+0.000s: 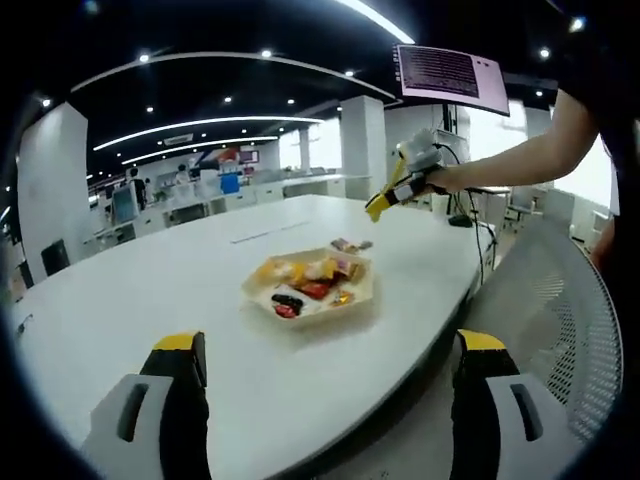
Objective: Place the target food into the container with the food tongs after gripping and lifting it, then release it inside without dropping or visibly crushing the food.
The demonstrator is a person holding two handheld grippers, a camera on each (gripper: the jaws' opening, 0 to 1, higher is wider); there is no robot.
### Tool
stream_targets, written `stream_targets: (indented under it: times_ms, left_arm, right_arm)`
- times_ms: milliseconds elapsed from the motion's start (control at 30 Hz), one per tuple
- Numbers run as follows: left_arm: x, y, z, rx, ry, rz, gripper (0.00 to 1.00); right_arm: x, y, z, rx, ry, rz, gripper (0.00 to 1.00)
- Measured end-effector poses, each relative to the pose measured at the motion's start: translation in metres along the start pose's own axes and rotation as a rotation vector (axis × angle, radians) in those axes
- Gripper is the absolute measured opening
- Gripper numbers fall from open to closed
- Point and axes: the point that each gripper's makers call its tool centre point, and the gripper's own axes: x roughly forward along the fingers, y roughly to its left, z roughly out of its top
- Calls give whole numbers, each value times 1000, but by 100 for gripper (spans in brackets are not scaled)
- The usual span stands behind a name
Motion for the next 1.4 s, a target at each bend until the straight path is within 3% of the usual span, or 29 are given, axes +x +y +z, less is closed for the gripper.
stream_targets:
  times_ms: [200,400,800,967,1167,1333,1367,1400]
  left_arm:
    - [0,0,-1,-10,6,0,99]
    - [1,0,-3,-15,19,-2,99]
    - [2,2,-6,-28,38,3,99]
    - [2,2,-7,-31,41,7,99]
    - [3,2,-8,-31,49,3,99]
    - [2,2,-7,-30,47,4,99]
    - [2,2,-7,-30,46,3,99]
    - [2,2,-8,-30,47,2,99]
  right_arm:
    - [18,-19,-22,-6,47,-23,26]
    - [30,-25,-36,-13,77,-18,27]
    - [43,-30,-49,-155,152,137,27]
    - [47,-29,-53,-193,171,166,28]
    - [50,-32,-58,-193,190,180,28]
    - [49,-30,-58,-137,185,186,24]
    - [48,-26,-60,-64,199,185,23]
    - [49,-29,-59,-86,193,174,23]
